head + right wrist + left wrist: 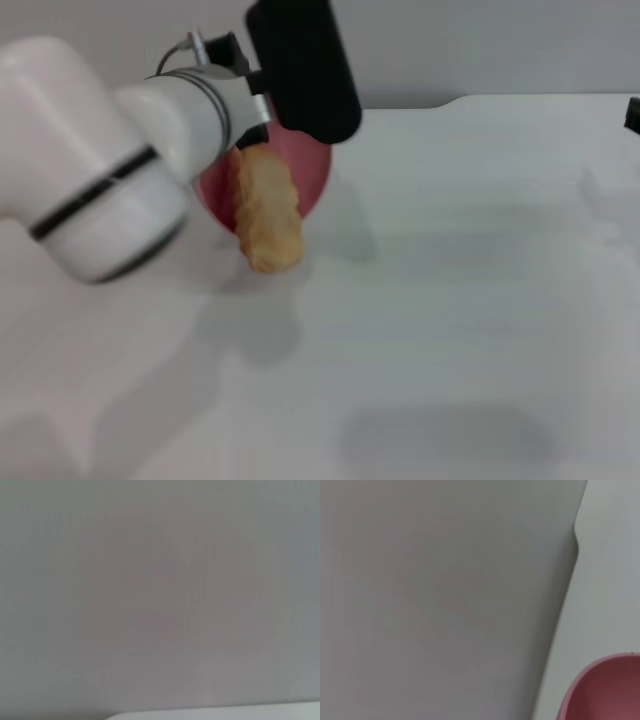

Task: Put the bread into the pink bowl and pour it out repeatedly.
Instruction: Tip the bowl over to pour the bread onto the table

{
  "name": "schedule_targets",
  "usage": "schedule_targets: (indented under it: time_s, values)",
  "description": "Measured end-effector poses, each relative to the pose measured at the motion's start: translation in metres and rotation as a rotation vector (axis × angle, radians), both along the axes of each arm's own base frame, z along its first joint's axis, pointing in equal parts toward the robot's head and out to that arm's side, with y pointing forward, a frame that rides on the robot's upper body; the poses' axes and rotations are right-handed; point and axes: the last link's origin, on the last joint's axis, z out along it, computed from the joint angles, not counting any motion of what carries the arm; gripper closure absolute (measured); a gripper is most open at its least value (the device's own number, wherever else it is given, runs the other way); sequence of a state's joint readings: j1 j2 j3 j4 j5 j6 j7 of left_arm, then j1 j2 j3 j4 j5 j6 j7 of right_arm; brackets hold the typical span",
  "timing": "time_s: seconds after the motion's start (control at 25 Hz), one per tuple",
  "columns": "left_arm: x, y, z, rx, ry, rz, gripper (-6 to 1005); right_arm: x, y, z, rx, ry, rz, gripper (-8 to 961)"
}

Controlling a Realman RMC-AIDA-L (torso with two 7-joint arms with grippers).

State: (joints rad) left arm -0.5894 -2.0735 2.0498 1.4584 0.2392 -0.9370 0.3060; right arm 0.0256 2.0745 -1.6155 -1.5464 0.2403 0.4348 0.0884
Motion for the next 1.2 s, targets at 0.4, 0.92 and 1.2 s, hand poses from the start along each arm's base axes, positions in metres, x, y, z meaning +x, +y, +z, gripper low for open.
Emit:
schedule_targets:
  time_s: [0.4,0.92,1.2]
  values:
    - [0.034,-0.029,-0.023,0.046,0.292,-0.275,950,0.005,0.000,-0.006,-0.015,0.002,-0.013,203]
    - [0.046,-0.052,-0.037,0.091,0.337,-0.417,952,0.000,0.001,-0.013,-0.036,0.006,-0.001,202]
    - [0.037,-0.023,-0.007,0.185,-0.078,-0.068,953,-0.017,-0.001,-0.035,-0.134,0.048,0.016,202]
